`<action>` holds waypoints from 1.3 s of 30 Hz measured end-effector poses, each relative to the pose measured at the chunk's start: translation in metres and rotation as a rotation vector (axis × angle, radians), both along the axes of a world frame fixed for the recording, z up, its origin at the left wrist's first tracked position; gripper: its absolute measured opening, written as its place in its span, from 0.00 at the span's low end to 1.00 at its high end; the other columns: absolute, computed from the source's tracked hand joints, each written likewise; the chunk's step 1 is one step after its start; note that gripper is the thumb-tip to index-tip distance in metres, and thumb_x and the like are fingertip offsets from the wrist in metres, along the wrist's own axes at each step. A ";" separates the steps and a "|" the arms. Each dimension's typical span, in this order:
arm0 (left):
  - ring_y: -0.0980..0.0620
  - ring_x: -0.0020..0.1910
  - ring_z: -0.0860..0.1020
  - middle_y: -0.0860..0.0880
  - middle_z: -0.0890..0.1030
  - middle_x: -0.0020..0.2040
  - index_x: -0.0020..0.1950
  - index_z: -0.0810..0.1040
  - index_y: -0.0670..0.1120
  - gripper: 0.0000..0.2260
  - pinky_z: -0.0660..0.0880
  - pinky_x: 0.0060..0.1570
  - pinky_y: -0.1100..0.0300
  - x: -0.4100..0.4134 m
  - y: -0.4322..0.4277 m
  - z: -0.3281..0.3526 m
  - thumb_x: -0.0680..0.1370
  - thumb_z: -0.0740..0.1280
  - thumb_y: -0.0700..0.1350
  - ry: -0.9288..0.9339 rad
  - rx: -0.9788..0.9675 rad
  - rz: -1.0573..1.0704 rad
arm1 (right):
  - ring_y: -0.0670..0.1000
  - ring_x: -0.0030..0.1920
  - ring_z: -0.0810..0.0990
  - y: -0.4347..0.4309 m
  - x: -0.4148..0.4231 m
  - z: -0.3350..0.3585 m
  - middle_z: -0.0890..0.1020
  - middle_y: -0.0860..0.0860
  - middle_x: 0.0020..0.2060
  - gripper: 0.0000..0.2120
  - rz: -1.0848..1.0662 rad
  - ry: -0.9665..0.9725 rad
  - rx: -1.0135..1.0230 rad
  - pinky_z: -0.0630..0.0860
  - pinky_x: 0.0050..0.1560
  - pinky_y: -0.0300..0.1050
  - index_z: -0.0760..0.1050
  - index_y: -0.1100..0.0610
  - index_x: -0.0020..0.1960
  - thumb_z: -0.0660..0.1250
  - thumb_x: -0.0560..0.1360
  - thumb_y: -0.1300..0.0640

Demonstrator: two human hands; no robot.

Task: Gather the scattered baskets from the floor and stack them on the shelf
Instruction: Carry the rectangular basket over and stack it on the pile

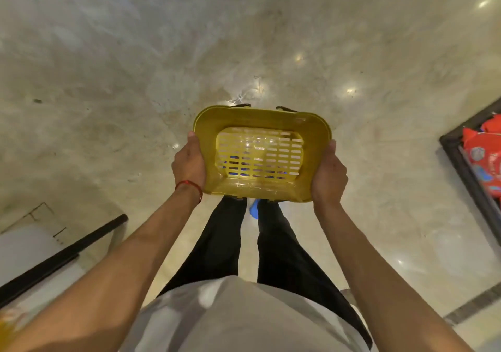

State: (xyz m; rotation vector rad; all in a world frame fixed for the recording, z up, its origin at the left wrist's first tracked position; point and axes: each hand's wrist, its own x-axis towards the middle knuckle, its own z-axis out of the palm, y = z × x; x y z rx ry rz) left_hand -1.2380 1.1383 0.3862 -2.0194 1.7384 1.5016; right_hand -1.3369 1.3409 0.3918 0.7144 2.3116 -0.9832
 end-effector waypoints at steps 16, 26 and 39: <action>0.48 0.50 0.82 0.47 0.84 0.53 0.55 0.83 0.50 0.22 0.77 0.60 0.46 0.103 -0.047 0.161 0.79 0.59 0.65 0.275 -0.012 0.571 | 0.56 0.56 0.82 -0.108 0.003 0.159 0.85 0.52 0.52 0.24 0.348 0.016 -0.325 0.76 0.63 0.58 0.81 0.44 0.45 0.53 0.81 0.32; 0.45 0.49 0.82 0.46 0.84 0.49 0.49 0.81 0.52 0.21 0.77 0.59 0.45 0.170 -0.143 0.171 0.80 0.56 0.65 0.325 -0.043 0.896 | 0.57 0.52 0.84 -0.281 0.039 0.173 0.86 0.50 0.47 0.30 0.708 0.014 -0.326 0.77 0.62 0.63 0.83 0.46 0.44 0.51 0.75 0.26; 0.42 0.53 0.80 0.43 0.83 0.53 0.45 0.80 0.51 0.24 0.74 0.62 0.43 0.269 -0.360 0.184 0.79 0.54 0.67 0.237 -0.159 1.083 | 0.56 0.53 0.84 -0.550 0.127 0.187 0.86 0.52 0.50 0.29 0.959 -0.014 -0.429 0.79 0.62 0.61 0.83 0.50 0.56 0.51 0.81 0.32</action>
